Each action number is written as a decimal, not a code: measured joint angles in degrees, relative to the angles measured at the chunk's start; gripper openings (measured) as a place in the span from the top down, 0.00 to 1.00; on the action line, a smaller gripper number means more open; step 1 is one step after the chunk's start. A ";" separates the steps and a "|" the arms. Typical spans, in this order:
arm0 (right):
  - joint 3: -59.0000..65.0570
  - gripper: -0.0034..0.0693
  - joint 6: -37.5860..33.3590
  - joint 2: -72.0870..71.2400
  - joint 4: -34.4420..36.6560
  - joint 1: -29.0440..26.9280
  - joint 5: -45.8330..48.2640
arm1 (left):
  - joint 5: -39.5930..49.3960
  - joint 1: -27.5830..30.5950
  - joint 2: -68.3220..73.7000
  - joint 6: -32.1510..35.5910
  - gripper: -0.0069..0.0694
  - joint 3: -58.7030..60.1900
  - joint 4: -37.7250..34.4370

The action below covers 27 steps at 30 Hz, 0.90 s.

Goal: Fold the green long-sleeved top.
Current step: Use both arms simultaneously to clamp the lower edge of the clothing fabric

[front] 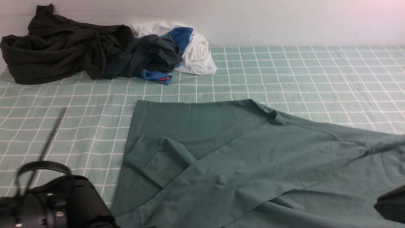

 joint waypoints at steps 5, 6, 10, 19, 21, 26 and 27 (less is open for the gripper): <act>3.03 0.61 -6.73 2.47 0.70 0.00 -0.24 | 3.28 4.06 -6.19 1.62 0.90 1.78 0.00; 4.50 0.55 -8.32 3.42 0.70 0.00 -0.31 | 3.63 4.60 -6.67 1.88 0.90 1.87 0.00; 11.12 0.33 -15.76 7.36 0.69 0.00 -0.71 | 3.73 5.55 -7.17 2.10 0.90 1.87 0.00; 21.43 0.23 -20.37 17.10 -4.18 0.00 -13.95 | 3.68 5.60 -7.17 2.10 0.90 1.91 -0.35; 22.71 0.24 -20.62 18.82 -6.57 0.00 -16.35 | 3.68 5.60 -7.17 2.10 0.90 1.91 -0.41; 24.91 0.28 -21.12 22.95 -12.15 0.00 -22.99 | 3.62 5.66 -7.17 2.10 0.90 1.93 -0.41; 25.16 0.29 -21.42 23.57 -12.98 0.00 -23.82 | 3.62 5.66 -7.17 2.10 0.90 1.93 -0.41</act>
